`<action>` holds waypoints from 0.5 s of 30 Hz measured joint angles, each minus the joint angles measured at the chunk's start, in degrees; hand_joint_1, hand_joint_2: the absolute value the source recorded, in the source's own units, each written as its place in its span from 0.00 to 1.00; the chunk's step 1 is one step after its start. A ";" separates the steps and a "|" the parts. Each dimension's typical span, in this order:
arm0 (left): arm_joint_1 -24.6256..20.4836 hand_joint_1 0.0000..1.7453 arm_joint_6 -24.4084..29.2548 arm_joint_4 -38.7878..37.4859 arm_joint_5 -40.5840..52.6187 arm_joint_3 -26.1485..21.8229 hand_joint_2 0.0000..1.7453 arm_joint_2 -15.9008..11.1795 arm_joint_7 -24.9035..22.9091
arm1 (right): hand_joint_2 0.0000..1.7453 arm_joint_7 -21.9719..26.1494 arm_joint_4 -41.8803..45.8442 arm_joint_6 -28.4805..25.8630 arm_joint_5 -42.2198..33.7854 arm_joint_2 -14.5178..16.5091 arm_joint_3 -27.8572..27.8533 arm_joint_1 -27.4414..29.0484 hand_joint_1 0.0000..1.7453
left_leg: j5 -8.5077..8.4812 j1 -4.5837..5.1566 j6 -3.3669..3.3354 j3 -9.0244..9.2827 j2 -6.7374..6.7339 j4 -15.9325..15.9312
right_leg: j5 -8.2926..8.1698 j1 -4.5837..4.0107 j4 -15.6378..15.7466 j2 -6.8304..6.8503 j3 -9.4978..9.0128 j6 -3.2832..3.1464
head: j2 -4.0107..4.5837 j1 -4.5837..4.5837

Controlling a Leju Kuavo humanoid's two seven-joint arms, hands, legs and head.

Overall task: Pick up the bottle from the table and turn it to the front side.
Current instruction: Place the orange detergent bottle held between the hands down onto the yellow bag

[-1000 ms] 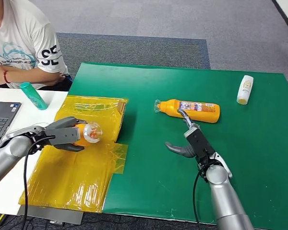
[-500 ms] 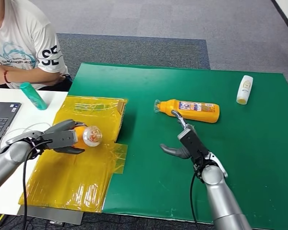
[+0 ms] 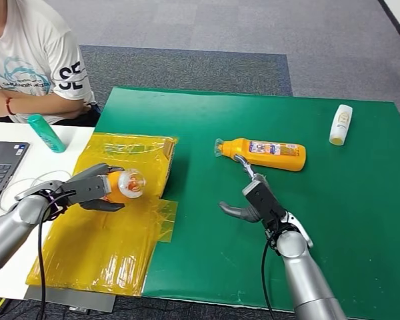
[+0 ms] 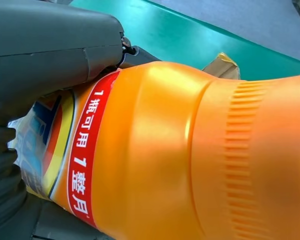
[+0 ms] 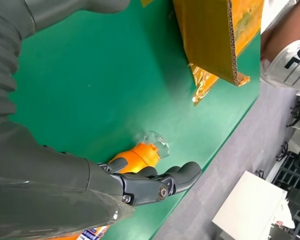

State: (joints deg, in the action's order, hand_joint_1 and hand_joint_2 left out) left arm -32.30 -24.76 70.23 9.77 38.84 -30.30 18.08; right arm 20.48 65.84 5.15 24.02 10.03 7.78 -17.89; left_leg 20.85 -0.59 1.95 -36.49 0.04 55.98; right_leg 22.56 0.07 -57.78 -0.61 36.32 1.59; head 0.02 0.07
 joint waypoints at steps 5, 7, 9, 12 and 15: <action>0.45 1.00 -0.16 0.00 0.01 -0.53 1.00 0.54 0.55 | 1.00 -0.19 -0.01 -0.02 0.00 0.00 0.02 0.01 0.00 | 0.00 0.00 0.00 -0.01 0.00 0.00 | 0.00 0.00 -0.01 0.00 0.02 -0.01 | 0.00 0.00; 0.56 1.00 -0.35 -0.04 0.02 -0.61 1.00 0.67 0.79 | 1.00 -0.26 -0.01 -0.02 -0.01 0.00 0.06 0.01 0.00 | 0.00 0.00 0.00 -0.02 0.00 0.00 | 0.00 0.00 -0.01 0.00 0.01 0.00 | -0.01 0.00; 0.61 1.00 -0.46 -0.14 0.02 -0.65 1.00 0.80 0.91 | 1.00 -0.32 -0.01 -0.02 -0.03 0.00 0.23 0.00 0.00 | 0.00 0.00 0.00 -0.02 0.00 0.00 | 0.00 0.00 -0.01 0.00 0.01 0.00 | 0.00 -0.01; 0.75 1.00 -0.66 -0.31 -0.05 -0.81 1.00 0.86 1.25 | 1.00 -0.35 -0.04 -0.02 -0.07 0.00 0.52 0.00 0.00 | 0.00 0.00 0.00 -0.02 0.00 0.00 | 0.00 0.00 -0.01 0.00 0.00 0.00 | 0.00 -0.01; 0.98 0.28 -1.44 -0.44 -0.36 -1.08 1.00 0.67 2.13 | 1.00 -0.30 -0.23 -0.02 -0.17 0.01 0.64 -0.04 0.00 | 0.00 0.00 0.00 -0.02 0.00 0.00 | 0.00 0.00 -0.01 0.00 -0.01 0.00 | 0.00 0.00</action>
State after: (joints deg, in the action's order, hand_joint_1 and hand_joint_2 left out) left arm -31.32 -26.20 69.78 9.41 37.76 -29.63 20.21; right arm 20.18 65.60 5.14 23.85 10.04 8.42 -17.92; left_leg 20.85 -0.60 1.96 -36.51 0.04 55.98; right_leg 22.56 0.06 -57.78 -0.61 36.32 1.59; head 0.02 0.07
